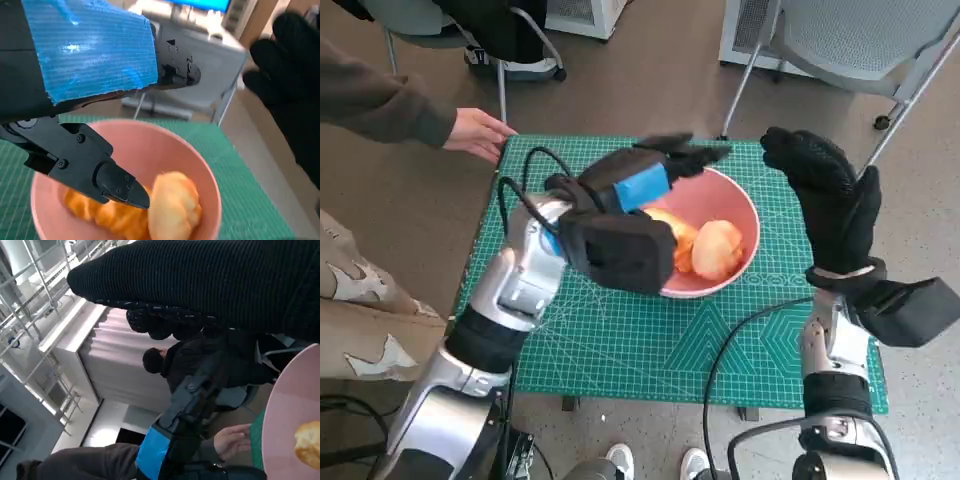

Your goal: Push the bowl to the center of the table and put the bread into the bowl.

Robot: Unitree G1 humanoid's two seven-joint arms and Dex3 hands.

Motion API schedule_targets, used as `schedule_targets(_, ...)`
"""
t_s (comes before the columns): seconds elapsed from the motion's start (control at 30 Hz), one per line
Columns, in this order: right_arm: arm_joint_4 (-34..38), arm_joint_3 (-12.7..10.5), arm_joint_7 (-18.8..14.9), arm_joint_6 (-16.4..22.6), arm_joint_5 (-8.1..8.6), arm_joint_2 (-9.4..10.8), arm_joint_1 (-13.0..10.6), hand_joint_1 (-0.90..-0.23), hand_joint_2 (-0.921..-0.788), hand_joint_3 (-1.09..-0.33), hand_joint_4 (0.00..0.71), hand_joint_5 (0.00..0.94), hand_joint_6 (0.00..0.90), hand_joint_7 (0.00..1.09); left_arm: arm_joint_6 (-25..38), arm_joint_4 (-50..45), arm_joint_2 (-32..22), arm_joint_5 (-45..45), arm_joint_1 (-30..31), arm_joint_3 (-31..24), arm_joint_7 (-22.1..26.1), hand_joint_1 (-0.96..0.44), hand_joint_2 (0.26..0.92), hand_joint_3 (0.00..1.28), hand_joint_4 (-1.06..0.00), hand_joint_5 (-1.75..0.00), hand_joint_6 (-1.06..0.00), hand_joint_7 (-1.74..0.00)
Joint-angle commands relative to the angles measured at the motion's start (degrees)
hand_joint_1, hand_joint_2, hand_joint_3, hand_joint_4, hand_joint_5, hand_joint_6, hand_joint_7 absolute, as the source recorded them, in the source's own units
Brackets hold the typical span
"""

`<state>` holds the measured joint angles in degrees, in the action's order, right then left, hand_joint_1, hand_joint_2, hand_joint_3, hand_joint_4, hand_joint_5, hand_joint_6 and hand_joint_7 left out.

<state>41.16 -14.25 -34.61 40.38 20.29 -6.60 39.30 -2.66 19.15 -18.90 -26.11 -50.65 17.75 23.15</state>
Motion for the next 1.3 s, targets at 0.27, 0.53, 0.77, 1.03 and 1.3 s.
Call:
schedule_targets(0.27,-2.1,0.4,1.3,-1.7,0.25,0.2,-1.2,-0.643,-0.921,-0.762,0.220,0.002,0.064,0.51,-23.3,13.6,4.3,26.5,3.2,-16.2,0.1,-0.76,0.914,0.10,0.00,0.00,-0.13,-0.01)
schedule_targets(0.53,-8.6,1.3,2.7,-3.6,0.04,0.3,-0.9,-0.645,-0.921,-0.763,0.219,0.001,0.056,0.51,-26.1,17.0,9.8,47.5,5.6,-26.1,13.0,-0.76,0.921,0.24,0.00,0.00,-0.17,-0.03)
schedule_targets(0.77,-10.9,2.0,1.8,-5.0,1.20,0.4,0.3,-0.655,-0.921,-0.738,0.221,0.002,0.060,0.52,-28.0,19.6,9.4,52.5,5.9,-29.2,20.0,-0.72,0.921,0.31,0.00,0.00,-0.16,-0.02)
schedule_targets(1.03,-10.2,2.3,0.1,-5.0,2.09,0.0,1.6,-0.655,-0.921,-0.712,0.225,0.003,0.080,0.53,-26.7,19.4,10.3,55.2,6.7,-31.3,22.3,-0.71,0.921,0.26,0.00,0.00,-0.14,-0.01)
schedule_targets(1.3,-9.4,2.4,-0.1,-4.9,1.85,-0.4,2.2,-0.651,-0.921,-0.711,0.226,0.003,0.081,0.54,-26.6,19.2,11.3,55.7,7.1,-32.6,21.6,-0.70,0.921,0.25,0.00,0.00,-0.13,0.00)
